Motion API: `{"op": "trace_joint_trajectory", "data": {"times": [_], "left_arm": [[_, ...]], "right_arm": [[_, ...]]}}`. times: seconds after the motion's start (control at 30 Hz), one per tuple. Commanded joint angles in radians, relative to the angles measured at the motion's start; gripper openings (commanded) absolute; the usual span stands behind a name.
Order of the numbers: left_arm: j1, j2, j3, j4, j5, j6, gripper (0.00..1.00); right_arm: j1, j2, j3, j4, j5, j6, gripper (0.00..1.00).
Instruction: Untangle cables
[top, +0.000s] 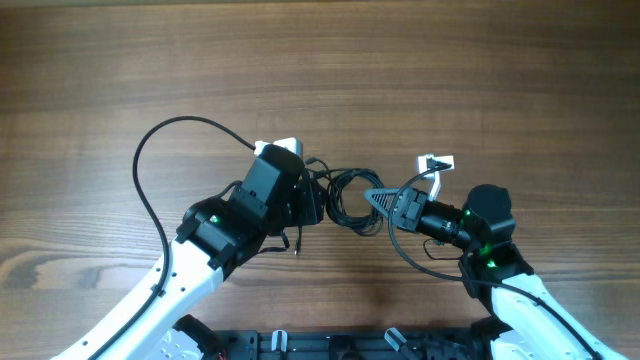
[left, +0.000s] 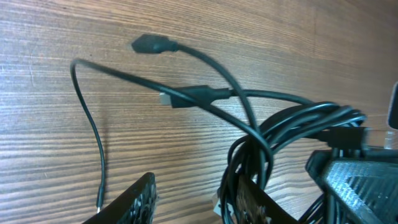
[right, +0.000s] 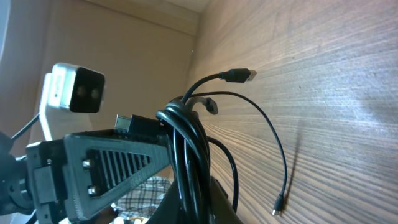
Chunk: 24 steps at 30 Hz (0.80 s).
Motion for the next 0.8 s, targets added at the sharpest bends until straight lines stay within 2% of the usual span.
{"op": "trace_joint_trajectory", "data": {"times": [0.0, 0.27, 0.53, 0.63, 0.77], "left_arm": [[0.008, 0.006, 0.001, 0.005, -0.051, 0.041, 0.44], [0.008, 0.086, 0.001, 0.018, -0.069, 0.030, 0.45], [0.022, 0.147, 0.001, 0.243, -0.069, 0.006, 0.45], [0.030, 0.147, 0.001, 0.319, -0.063, 0.007, 0.49], [0.029, 0.147, 0.001, 0.372, 0.031, 0.015, 0.49]], "right_arm": [[-0.004, 0.000, 0.013, -0.007, -0.029, 0.003, 0.05], [-0.004, 0.000, 0.013, -0.007, -0.079, 0.003, 0.04], [-0.004, 0.000, 0.013, -0.017, -0.101, 0.002, 0.04], [-0.004, 0.000, 0.013, -0.048, -0.110, 0.003, 0.04], [-0.004, 0.000, 0.013, -0.077, -0.110, 0.005, 0.05]]}}
